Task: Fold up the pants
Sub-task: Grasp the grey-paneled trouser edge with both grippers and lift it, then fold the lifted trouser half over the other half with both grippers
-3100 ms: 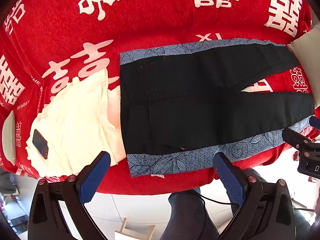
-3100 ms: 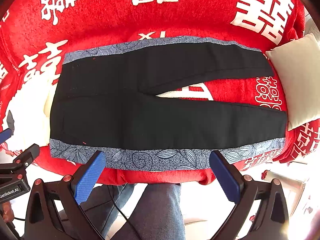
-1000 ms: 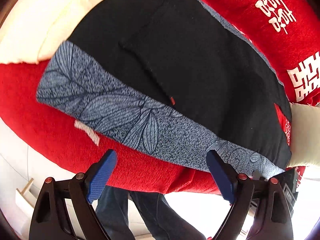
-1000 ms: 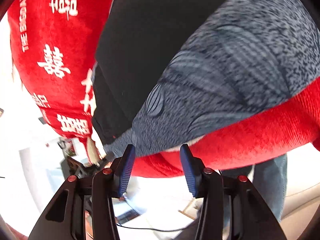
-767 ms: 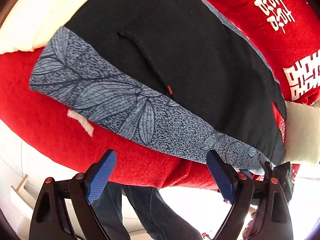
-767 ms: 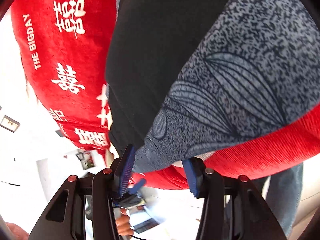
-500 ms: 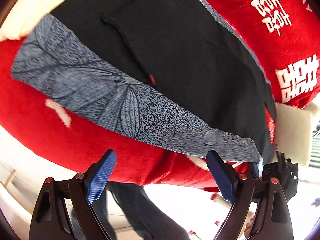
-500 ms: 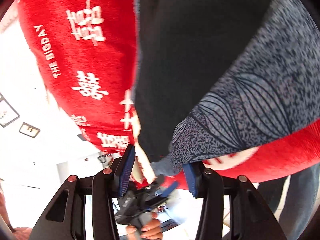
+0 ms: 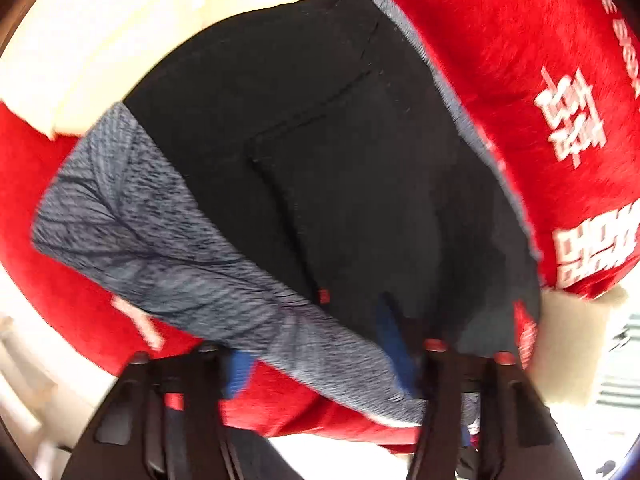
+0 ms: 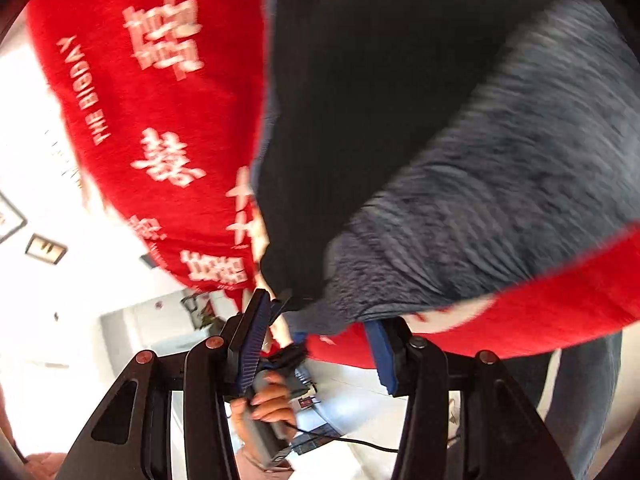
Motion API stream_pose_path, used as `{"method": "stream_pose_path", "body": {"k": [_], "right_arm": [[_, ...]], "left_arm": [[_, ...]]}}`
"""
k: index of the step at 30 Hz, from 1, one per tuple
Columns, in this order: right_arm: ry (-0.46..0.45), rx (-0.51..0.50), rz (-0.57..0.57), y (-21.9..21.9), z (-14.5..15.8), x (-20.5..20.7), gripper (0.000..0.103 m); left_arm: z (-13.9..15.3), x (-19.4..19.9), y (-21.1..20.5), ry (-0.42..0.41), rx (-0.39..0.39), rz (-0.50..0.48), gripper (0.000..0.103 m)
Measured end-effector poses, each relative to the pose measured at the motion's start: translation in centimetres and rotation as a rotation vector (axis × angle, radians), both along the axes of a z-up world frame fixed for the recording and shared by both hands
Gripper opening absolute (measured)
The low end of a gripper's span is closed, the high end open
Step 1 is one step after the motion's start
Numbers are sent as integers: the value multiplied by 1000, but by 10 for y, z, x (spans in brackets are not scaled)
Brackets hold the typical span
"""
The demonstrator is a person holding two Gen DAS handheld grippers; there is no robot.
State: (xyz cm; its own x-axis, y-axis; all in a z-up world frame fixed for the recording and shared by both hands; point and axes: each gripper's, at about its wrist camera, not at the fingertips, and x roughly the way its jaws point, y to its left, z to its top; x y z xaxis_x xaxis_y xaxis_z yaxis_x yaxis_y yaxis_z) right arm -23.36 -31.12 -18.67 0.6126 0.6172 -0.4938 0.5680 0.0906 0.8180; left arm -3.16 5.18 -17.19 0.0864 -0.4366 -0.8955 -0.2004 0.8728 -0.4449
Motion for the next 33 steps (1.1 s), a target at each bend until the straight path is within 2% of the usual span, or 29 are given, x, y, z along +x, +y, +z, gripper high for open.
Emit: {"method": "stream_pose_path", "body": {"k": [1, 2, 3, 4, 6, 10, 13, 17, 22, 28, 30, 33], "right_arm": [[21, 19, -41, -3, -6, -7, 52], [32, 27, -71, -5, -8, -11, 42], [46, 28, -101, -9, -9, -14, 28], [64, 22, -120, -13, -8, -16, 7], [49, -6, -102, -18, 6, -9, 7], [-56, -166, 49, -27, 68, 31, 7], [-107, -246, 122, -39, 107, 66, 7], [-110, -322, 189, -56, 128, 116, 7], [-89, -376, 242, -77, 122, 182, 7], [12, -493, 299, -95, 79, 265, 7], [54, -516, 300, -100, 60, 283, 7], [124, -557, 314, -105, 31, 301, 7]], "left_arm": [[1, 0, 0, 1, 32, -19, 32], [3, -1, 1, 3, 45, -29, 22], [3, -1, 4, 10, 48, -31, 19], [4, 0, 6, 16, 35, -24, 19], [12, 2, 8, 16, 22, -15, 16], [50, 12, 5, -42, -13, -11, 16], [78, 30, 1, -80, -48, -8, 16], [109, 73, -15, -127, -62, -52, 16], [110, 135, -40, -182, -37, -109, 16], [59, 214, -70, -183, 28, -160, 16], [41, 228, -76, -176, 51, -182, 17], [17, 242, -79, -140, 71, -197, 22]]}}
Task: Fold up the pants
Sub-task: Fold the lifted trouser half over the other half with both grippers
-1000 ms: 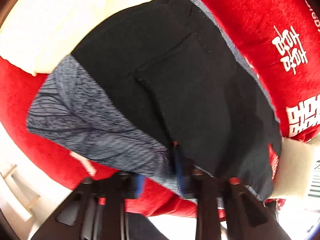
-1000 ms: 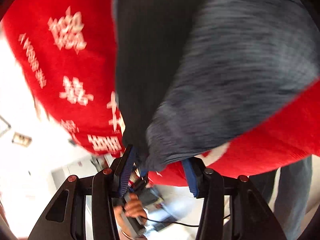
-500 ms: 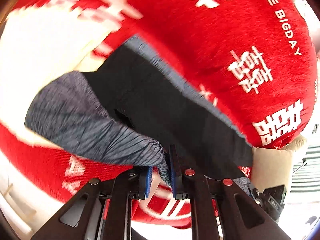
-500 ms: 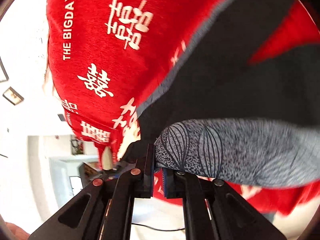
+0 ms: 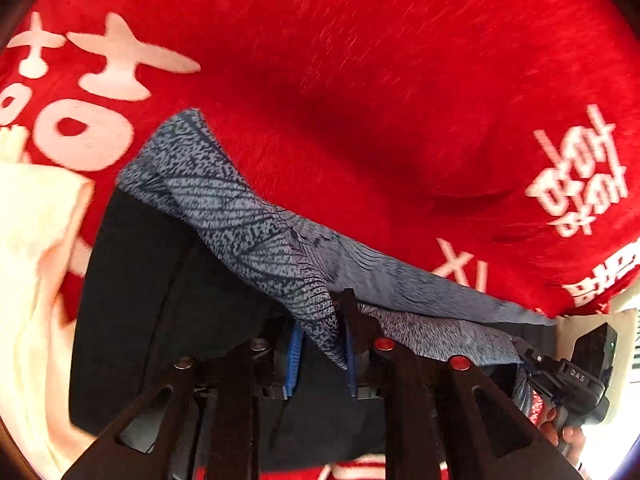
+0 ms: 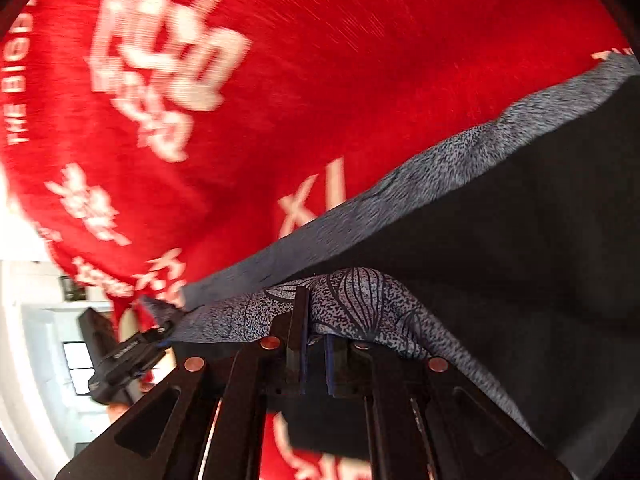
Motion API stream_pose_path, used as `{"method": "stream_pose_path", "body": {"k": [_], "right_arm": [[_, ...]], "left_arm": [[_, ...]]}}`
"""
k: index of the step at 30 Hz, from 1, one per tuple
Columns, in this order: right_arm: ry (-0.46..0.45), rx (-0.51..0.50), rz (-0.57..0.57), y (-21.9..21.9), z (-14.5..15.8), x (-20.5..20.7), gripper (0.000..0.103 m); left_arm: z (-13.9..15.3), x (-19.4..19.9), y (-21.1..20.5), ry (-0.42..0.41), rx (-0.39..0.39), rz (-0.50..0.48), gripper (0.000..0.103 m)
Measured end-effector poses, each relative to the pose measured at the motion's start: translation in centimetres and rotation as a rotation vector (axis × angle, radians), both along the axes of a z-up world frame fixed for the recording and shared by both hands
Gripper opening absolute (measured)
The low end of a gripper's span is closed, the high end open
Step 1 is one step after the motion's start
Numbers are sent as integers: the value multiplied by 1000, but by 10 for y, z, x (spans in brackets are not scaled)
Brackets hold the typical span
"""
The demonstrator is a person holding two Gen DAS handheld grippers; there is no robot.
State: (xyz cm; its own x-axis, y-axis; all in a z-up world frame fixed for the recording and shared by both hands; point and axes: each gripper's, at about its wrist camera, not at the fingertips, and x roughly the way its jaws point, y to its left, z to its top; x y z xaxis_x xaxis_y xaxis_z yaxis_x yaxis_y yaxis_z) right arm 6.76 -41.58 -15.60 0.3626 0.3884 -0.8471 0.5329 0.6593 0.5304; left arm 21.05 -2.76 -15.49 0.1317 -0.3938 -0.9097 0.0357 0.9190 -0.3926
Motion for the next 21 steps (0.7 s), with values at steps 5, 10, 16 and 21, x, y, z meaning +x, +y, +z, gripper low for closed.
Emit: {"method": "stream_pose_path", "body": {"k": [5, 10, 16, 21], "right_arm": [[16, -53, -11, 2, -14, 9, 9], [37, -66, 28, 1, 10, 17, 39], [-31, -86, 81, 27, 54, 2, 55], [94, -142, 173, 65, 20, -3, 54]], "left_arm": [[0, 7, 8, 38, -32, -52, 23], [50, -1, 26, -125, 115, -55, 82], [62, -17, 34, -160, 201, -140, 82], [12, -36, -1, -110, 278, -239, 82]]}}
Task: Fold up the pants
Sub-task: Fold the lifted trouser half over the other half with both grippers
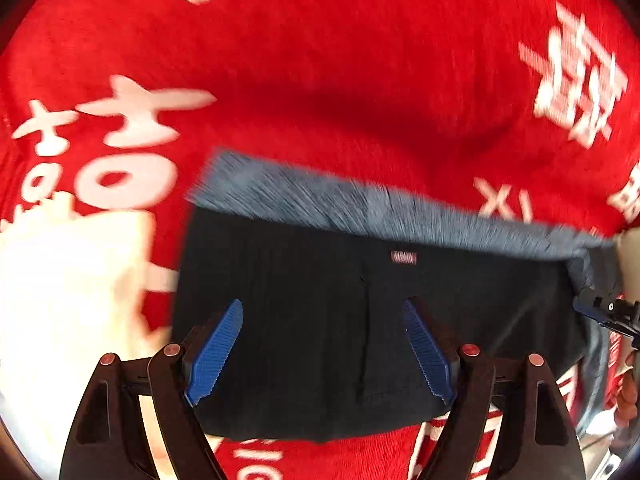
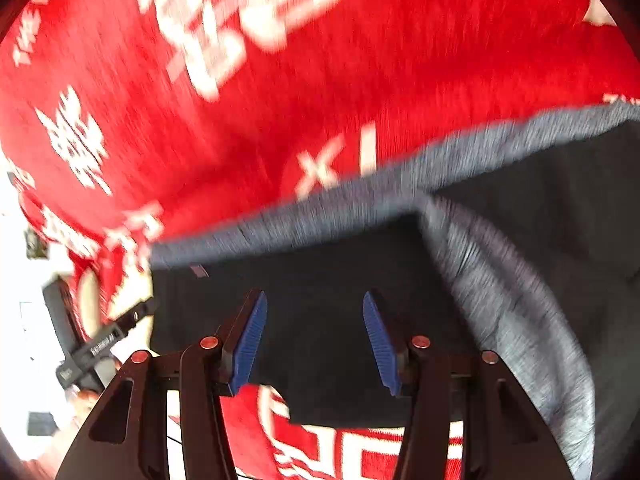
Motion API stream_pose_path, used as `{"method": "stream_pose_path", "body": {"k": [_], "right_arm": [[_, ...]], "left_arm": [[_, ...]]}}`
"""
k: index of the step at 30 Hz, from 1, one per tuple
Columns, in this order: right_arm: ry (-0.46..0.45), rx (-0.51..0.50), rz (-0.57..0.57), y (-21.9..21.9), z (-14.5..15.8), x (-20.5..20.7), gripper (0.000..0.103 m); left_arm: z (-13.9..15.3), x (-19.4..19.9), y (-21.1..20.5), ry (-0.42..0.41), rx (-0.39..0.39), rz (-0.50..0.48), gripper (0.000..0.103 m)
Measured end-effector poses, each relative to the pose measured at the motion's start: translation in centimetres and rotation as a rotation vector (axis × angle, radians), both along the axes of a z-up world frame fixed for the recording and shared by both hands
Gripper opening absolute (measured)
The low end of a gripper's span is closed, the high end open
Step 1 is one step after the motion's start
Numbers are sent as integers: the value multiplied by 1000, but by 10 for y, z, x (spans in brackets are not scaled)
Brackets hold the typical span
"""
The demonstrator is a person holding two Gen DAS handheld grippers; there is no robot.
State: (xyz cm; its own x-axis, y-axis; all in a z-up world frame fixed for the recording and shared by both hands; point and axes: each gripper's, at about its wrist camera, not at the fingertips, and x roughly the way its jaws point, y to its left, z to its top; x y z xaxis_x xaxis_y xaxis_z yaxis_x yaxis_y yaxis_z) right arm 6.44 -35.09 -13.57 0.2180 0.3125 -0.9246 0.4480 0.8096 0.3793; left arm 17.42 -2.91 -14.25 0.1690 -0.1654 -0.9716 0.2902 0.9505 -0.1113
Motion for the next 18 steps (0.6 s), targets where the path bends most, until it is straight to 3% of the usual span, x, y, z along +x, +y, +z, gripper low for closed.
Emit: {"method": "stream_pose_path", "body": {"k": [2, 3, 5, 9, 12, 18], "right_arm": [[48, -28, 0, 3, -22, 0, 53], [26, -30, -13, -1, -25, -2, 53], [-9, -29, -61, -7, -21, -2, 53], [-24, 22, -161, -19, -6, -22, 54], [-66, 40, -228, -28, 19, -63, 56], [-39, 24, -416, -50, 51, -182, 57]], "left_arm": [[-21, -5, -15, -11, 84, -32, 83], [-25, -7, -19, -30, 108, -48, 86], [-32, -13, -28, -61, 125, -114, 102], [-31, -28, -43, -104, 221, -206, 102], [-19, -37, -48, -71, 215, -224, 102], [20, -79, -91, -54, 85, -321, 102]]}}
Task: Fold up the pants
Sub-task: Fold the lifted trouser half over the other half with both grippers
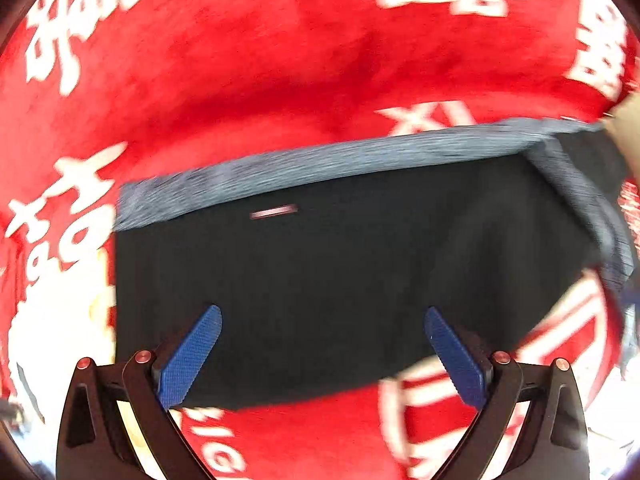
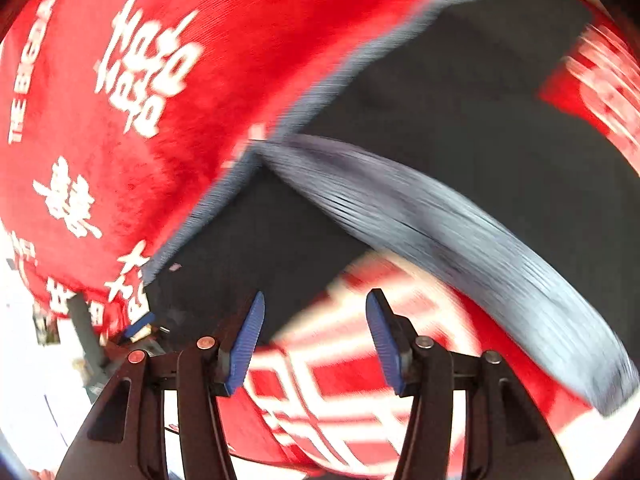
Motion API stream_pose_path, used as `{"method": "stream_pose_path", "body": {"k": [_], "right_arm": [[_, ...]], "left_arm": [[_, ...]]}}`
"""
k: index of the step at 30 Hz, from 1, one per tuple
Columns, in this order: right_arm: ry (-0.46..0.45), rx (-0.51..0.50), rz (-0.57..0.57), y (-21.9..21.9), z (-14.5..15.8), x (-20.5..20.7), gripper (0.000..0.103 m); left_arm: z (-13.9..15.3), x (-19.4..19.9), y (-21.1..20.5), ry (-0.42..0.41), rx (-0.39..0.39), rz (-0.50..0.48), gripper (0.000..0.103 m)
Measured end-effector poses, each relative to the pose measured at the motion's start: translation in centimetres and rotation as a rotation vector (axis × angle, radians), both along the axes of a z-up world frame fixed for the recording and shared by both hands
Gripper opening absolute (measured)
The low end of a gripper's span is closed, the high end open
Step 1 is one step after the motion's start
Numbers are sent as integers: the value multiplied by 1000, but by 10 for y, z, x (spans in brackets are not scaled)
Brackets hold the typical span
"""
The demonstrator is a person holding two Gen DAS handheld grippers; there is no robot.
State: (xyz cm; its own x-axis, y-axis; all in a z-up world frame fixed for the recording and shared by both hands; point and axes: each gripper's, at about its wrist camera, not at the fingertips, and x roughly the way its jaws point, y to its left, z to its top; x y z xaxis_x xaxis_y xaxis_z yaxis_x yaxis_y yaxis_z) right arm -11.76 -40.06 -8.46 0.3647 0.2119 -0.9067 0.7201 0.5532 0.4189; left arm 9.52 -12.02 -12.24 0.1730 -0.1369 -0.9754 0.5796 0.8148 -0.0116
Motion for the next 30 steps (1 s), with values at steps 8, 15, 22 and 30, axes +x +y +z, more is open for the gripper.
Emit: {"method": "stream_pose_path", "body": {"k": [8, 15, 22, 30], "right_arm": [[156, -51, -216, -29, 0, -152, 58], [215, -52, -220, -54, -15, -203, 58], [126, 9, -181, -76, -19, -217, 58], [47, 123, -102, -83, -33, -198, 9]], "left_arm": [[14, -68, -108, 149, -145, -149, 102], [4, -108, -179, 243, -159, -191, 102], [-14, -123, -209, 328, -148, -152, 102], [-33, -142, -221, 394, -122, -156, 102]]}}
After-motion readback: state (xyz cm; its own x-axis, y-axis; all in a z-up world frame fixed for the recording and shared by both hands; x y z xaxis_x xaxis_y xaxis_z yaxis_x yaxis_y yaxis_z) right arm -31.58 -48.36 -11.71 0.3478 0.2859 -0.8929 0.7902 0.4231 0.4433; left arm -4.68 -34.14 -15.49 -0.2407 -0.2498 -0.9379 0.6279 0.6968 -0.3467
